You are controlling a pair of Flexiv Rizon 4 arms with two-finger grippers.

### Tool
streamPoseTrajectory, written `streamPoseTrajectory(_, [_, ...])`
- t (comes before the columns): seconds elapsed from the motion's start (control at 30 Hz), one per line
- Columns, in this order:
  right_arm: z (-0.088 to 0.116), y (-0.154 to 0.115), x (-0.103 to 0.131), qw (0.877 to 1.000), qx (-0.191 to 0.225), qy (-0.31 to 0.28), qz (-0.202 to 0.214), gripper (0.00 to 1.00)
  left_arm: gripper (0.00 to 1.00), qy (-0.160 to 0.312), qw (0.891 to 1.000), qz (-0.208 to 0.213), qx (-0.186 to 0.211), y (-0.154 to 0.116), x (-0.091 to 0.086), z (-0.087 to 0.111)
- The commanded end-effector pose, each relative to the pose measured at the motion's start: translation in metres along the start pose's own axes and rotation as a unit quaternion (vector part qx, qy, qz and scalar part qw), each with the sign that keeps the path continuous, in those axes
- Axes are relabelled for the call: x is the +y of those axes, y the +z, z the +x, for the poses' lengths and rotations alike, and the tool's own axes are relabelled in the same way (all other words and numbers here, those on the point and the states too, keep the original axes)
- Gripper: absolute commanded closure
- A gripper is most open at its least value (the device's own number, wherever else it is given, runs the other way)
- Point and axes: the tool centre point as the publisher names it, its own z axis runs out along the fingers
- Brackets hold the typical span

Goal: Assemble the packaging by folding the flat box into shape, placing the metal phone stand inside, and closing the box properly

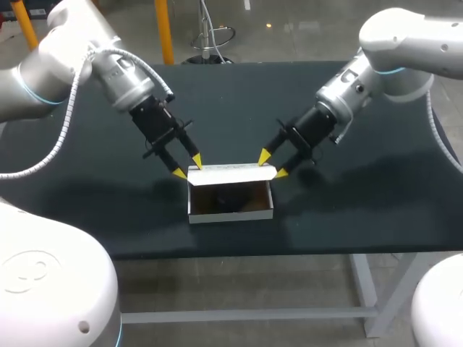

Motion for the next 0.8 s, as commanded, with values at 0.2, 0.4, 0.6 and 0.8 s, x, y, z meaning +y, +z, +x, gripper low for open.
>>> streamPoseTrajectory(0.2, [0.0092,-0.0004,0.0052,1.000,-0.003,0.001,0.031,0.53,0.59,-0.011,0.999,-0.033,-0.005,-0.0047,-0.0066,0.0067])
streamPoseTrajectory(0.4, [0.0104,-0.0010,0.0070,0.999,-0.003,0.002,0.038,0.53,0.59,-0.026,0.999,-0.044,-0.002,-0.0071,-0.0088,0.0081])
streamPoseTrajectory(0.6, [0.0122,-0.0021,0.0097,0.999,-0.003,0.003,0.041,0.53,0.59,-0.036,0.998,-0.052,0.005,-0.0096,-0.0114,0.0106])
streamPoseTrajectory(0.8, [0.0151,-0.0031,0.0119,0.999,-0.003,0.004,0.045,0.53,0.58,-0.039,0.997,-0.059,0.015,-0.0093,-0.0126,0.0142])
